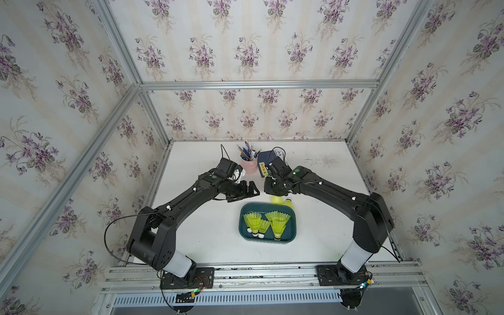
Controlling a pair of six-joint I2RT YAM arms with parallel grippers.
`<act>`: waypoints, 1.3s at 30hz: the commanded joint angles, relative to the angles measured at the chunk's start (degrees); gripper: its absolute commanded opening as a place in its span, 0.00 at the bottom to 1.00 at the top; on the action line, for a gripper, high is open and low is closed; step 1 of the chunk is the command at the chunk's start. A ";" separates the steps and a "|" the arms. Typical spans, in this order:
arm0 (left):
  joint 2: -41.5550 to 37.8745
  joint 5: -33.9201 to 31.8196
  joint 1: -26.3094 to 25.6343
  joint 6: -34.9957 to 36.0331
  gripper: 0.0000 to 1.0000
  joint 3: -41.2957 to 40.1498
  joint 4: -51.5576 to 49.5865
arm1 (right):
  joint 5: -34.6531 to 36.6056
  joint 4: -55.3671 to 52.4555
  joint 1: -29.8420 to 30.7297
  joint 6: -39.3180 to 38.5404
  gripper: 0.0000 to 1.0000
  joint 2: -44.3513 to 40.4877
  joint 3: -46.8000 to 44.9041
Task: Put the shuttlecocks into the storage box
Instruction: Place the shuttlecock in the storage box.
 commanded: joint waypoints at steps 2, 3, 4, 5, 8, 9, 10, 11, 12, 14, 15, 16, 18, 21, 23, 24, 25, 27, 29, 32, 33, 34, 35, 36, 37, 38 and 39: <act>-5.17 -2.02 -2.04 0.45 1.00 -1.84 -4.21 | 1.93 -3.23 3.60 4.46 0.18 -5.57 -4.71; -7.26 -2.21 -2.57 0.59 1.00 -2.32 -4.90 | 1.93 -3.47 4.61 5.48 0.18 -7.06 -6.14; -8.58 -2.53 -3.35 0.61 1.00 -2.87 -5.56 | 2.06 -3.77 5.54 6.54 0.18 -8.41 -7.43; -9.76 -2.76 -4.02 0.70 1.00 -3.46 -6.14 | 2.25 -3.98 6.51 7.42 0.18 -9.55 -8.37; -13.54 -3.39 -6.24 0.45 1.00 -5.92 -7.17 | 3.18 -4.73 9.53 10.25 0.18 -12.50 -11.24; -14.87 -3.64 -7.05 0.12 1.00 -7.09 -7.17 | 3.37 -4.90 10.66 11.28 0.18 -13.41 -12.08; -16.44 -3.73 -7.84 -0.17 1.00 -8.26 -6.92 | 3.52 -4.98 11.62 12.25 0.18 -14.17 -12.93; -17.70 -3.95 -8.57 -0.33 1.00 -9.16 -6.76 | 3.66 -5.06 12.49 13.06 0.18 -14.79 -13.58; -19.21 -4.47 -9.40 -0.62 1.00 -10.03 -6.75 | 3.86 -5.13 13.51 14.02 0.18 -15.41 -14.26; -21.78 -5.40 -10.95 -1.44 1.00 -11.58 -6.72 | 4.37 -4.91 15.30 15.70 0.18 -16.34 -15.66; -23.06 -5.90 -11.62 -2.03 1.00 -12.50 -6.59 | 4.43 -4.57 16.17 16.50 0.18 -16.63 -16.38; -24.48 -6.46 -12.32 -2.59 1.00 -13.43 -6.29 | 4.54 -4.05 16.94 17.26 0.18 -16.87 -17.18; -26.69 -7.73 -13.60 -3.69 1.00 -15.27 -5.77 | 4.61 -2.89 18.42 18.58 0.19 -16.96 -18.49; -29.75 -9.47 -15.49 -5.73 1.00 -18.32 -4.37 | 4.78 -1.37 20.06 20.03 0.19 -16.39 -19.78; -31.17 -10.25 -16.79 -7.05 1.00 -20.07 -3.30 | 5.13 -0.66 20.85 20.73 0.19 -15.80 -20.14; -31.63 -10.23 -17.34 -7.58 1.00 -20.77 -2.57 | 5.18 -0.35 21.03 21.02 0.19 -15.47 -20.32; -31.81 -10.56 -17.95 -8.05 1.00 -21.18 -2.28 | 5.22 -0.12 21.25 21.23 0.19 -15.18 -20.41; -31.82 -11.43 -19.26 -8.51 1.00 -21.52 -2.06 | 5.43 0.13 21.66 21.43 0.19 -14.61 -20.29; -31.91 -11.96 -20.34 -8.99 1.00 -22.03 -1.47 | 5.49 0.19 22.07 21.43 0.19 -13.82 -19.99; -31.84 -11.97 -21.28 -9.74 1.00 -23.09 -0.42 | 5.25 0.63 22.46 21.43 0.19 -12.84 -19.97; -31.78 -13.15 -21.61 -9.90 1.00 -23.28 -0.17 | 5.26 0.78 22.58 21.43 0.19 -12.54 -19.97; -31.75 -13.62 -21.88 -10.06 1.00 -23.47 0.13 | 5.10 0.89 22.77 21.50 0.19 -12.35 -19.89; -31.66 -13.81 -22.06 -10.12 1.00 -23.58 0.41 | 5.26 0.73 22.84 21.59 0.19 -12.21 -19.81; -31.53 -13.86 -22.30 -10.26 1.00 -23.59 0.62 | 5.52 0.49 22.96 21.65 0.19 -12.12 -19.56; -31.33 -13.89 -22.43 -10.26 1.00 -23.63 0.83 | 5.96 -0.05 23.05 21.77 0.19 -12.07 -19.24; -31.09 -13.85 -22.52 -10.19 1.00 -23.59 0.93 | 6.42 -0.53 23.14 21.87 0.19 -12.07 -18.95; -30.89 -13.91 -22.61 -10.21 1.00 -23.61 1.08 | 6.74 -0.91 23.22 21.87 0.19 -12.15 -18.72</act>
